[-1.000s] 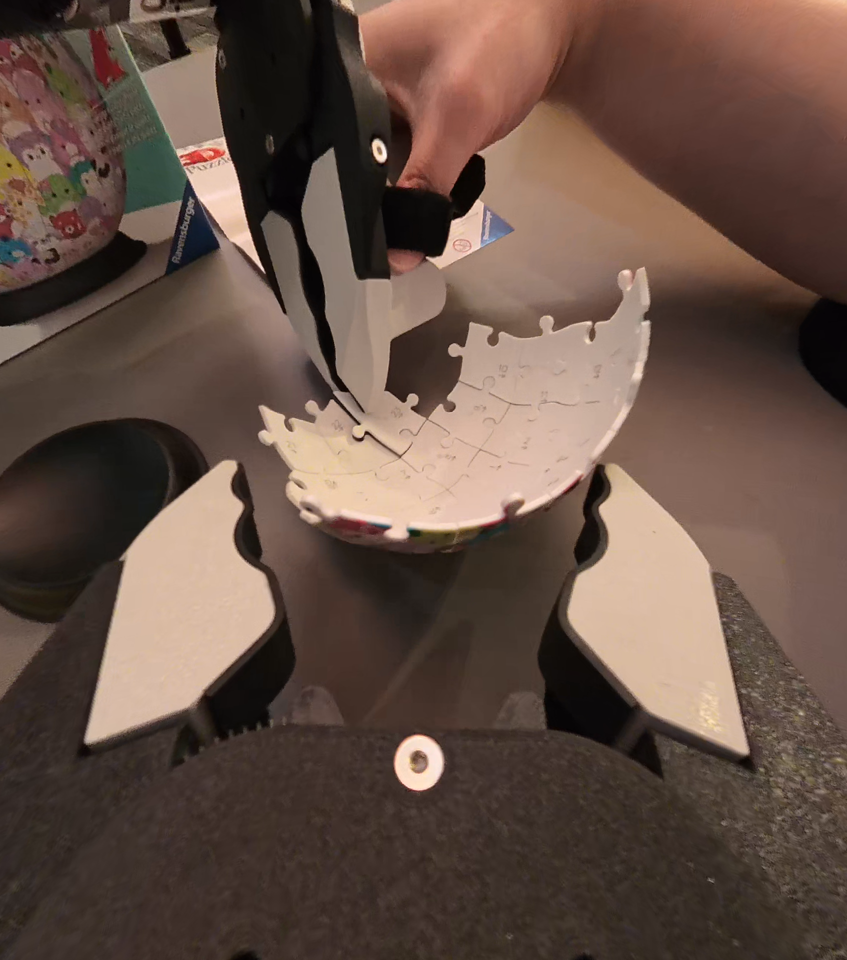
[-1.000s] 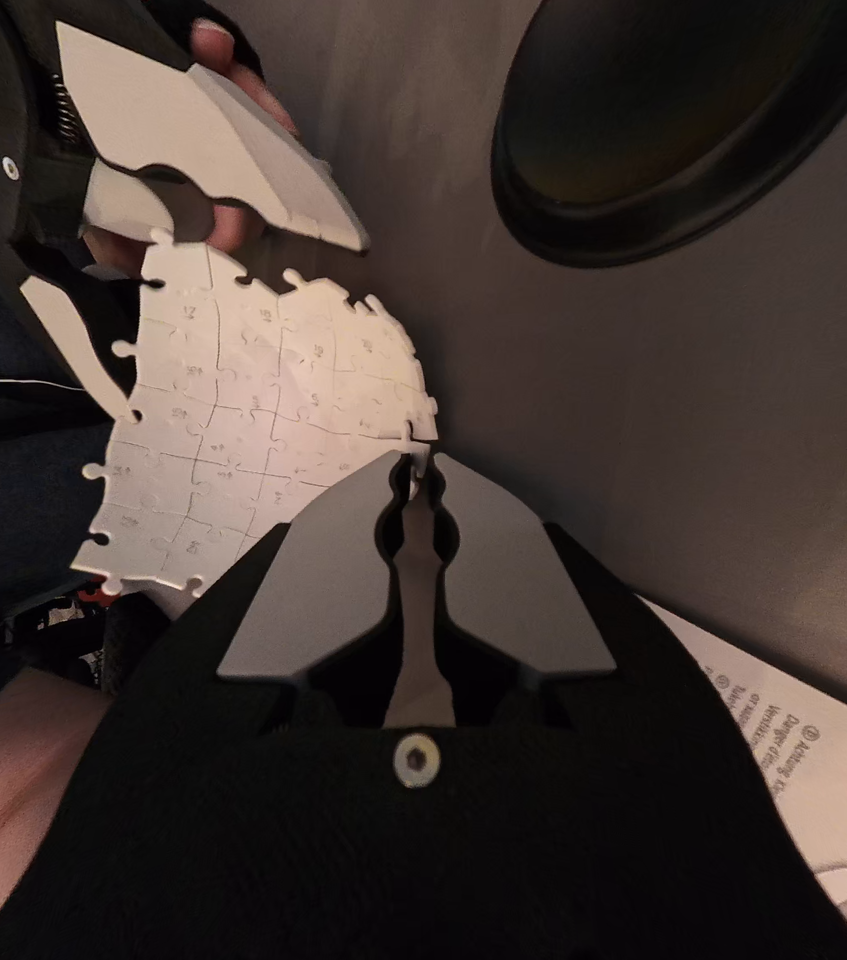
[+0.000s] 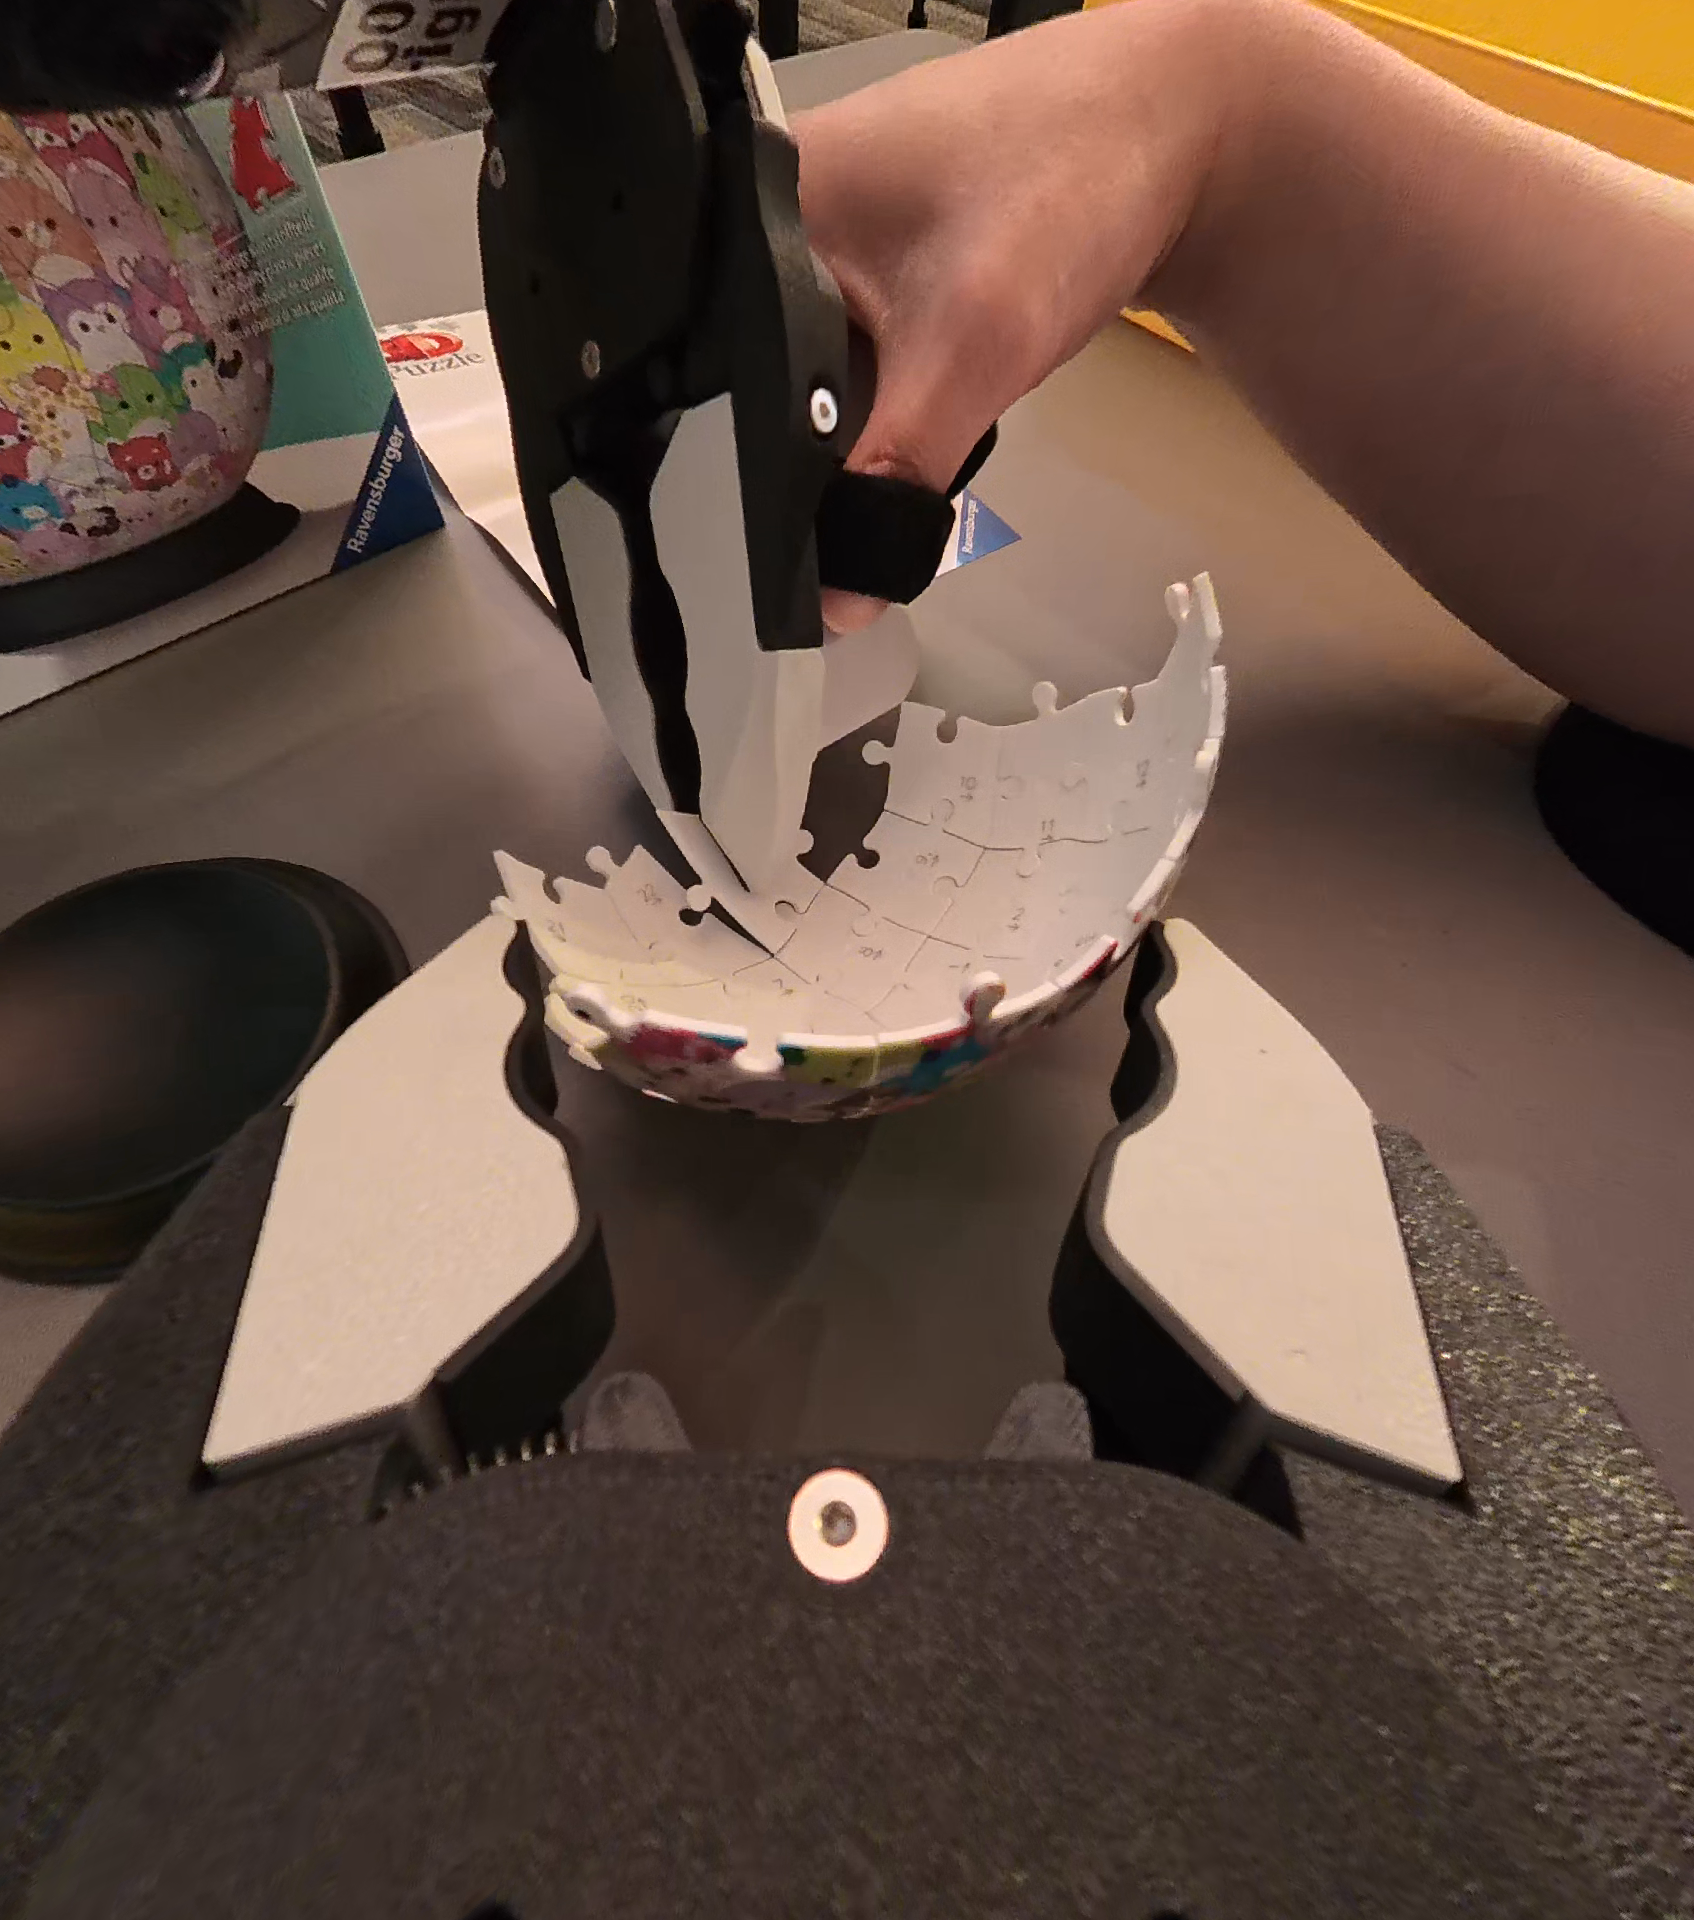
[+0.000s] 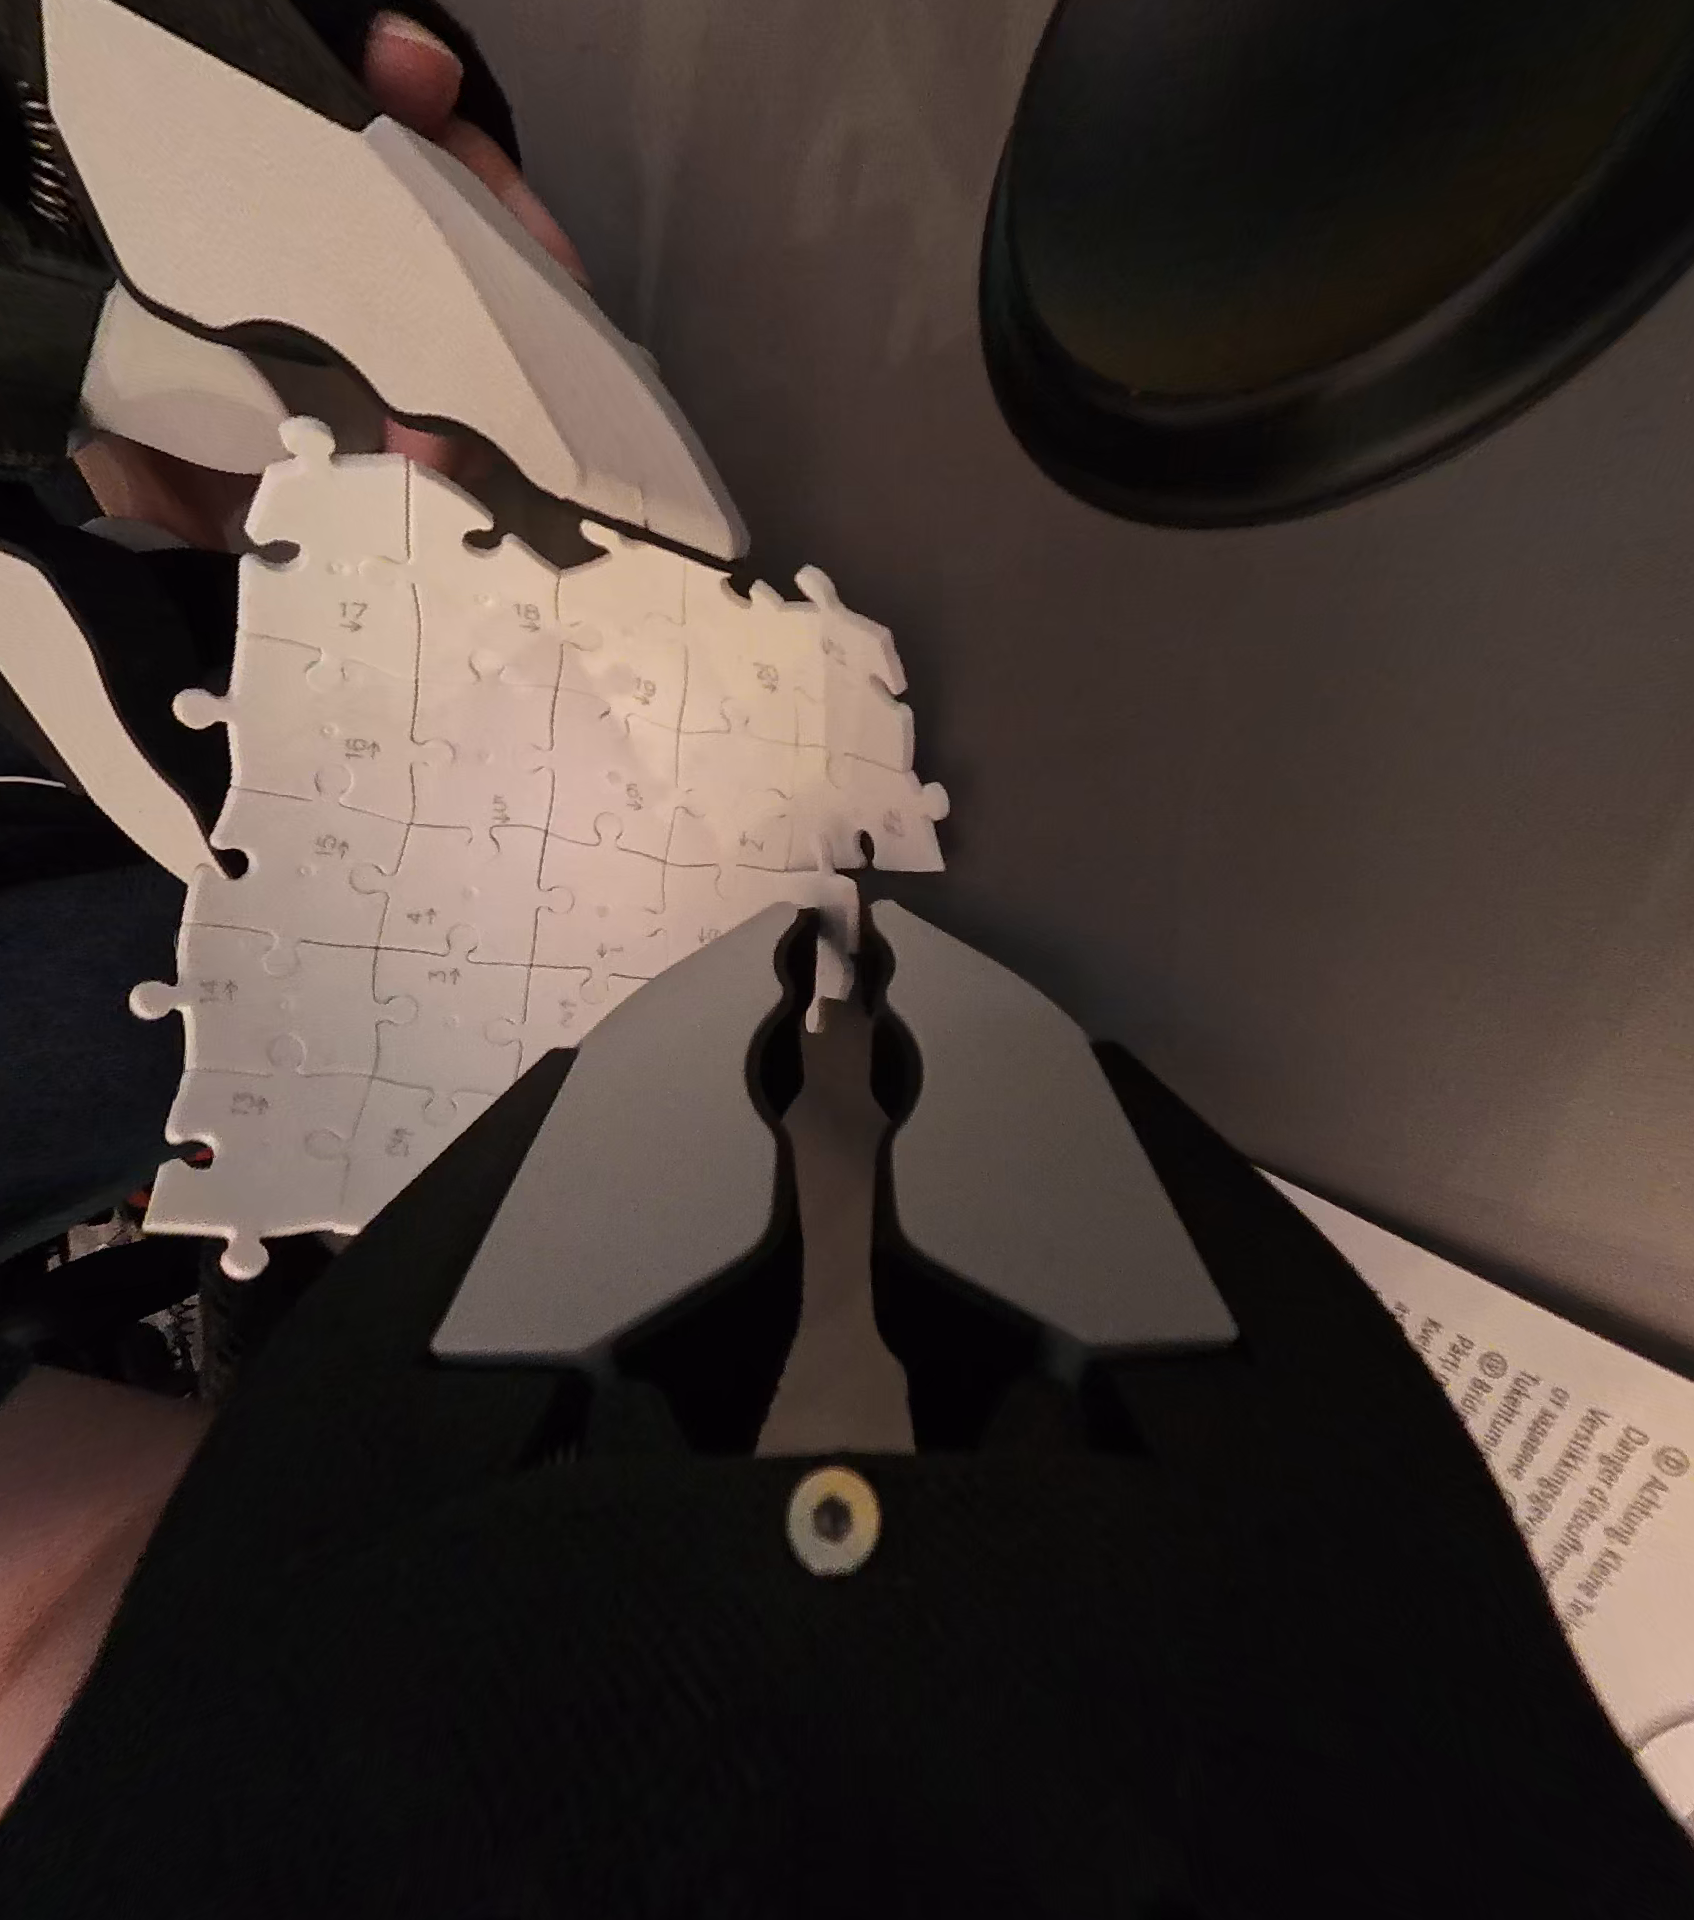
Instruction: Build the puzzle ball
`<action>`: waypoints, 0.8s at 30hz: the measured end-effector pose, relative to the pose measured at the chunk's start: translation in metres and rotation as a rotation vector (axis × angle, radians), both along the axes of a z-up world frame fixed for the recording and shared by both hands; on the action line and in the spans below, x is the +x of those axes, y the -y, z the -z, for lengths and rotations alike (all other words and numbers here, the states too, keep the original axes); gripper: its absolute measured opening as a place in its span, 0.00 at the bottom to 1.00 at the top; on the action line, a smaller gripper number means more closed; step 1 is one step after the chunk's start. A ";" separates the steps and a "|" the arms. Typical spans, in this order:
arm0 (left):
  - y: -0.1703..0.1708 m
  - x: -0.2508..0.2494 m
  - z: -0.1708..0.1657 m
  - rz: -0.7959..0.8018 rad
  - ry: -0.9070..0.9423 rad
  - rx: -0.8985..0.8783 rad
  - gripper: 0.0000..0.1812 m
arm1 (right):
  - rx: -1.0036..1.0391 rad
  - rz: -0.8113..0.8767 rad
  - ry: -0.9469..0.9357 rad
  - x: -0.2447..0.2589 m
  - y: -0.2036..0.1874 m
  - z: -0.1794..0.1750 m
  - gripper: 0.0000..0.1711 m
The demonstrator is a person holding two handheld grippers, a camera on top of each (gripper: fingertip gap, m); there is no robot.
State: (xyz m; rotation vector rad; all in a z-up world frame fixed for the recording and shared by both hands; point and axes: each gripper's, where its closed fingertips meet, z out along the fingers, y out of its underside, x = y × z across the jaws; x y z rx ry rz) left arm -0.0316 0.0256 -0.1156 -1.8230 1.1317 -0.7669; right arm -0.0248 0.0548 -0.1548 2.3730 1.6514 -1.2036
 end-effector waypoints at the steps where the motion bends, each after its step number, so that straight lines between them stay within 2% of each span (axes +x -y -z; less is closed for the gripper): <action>1: 0.000 0.000 0.000 0.000 0.003 0.000 0.59 | -0.002 0.003 0.003 0.000 0.000 0.000 0.05; 8: -0.001 0.003 -0.002 0.000 0.018 -0.010 0.58 | -0.009 0.017 0.012 0.000 0.000 0.000 0.05; 15: -0.002 0.002 -0.003 -0.003 0.029 -0.025 0.58 | 0.024 -0.001 -0.097 0.000 0.000 0.000 0.05; 24: -0.002 0.003 -0.002 0.004 0.030 -0.031 0.58 | 0.062 -0.002 -0.108 0.000 0.000 0.000 0.05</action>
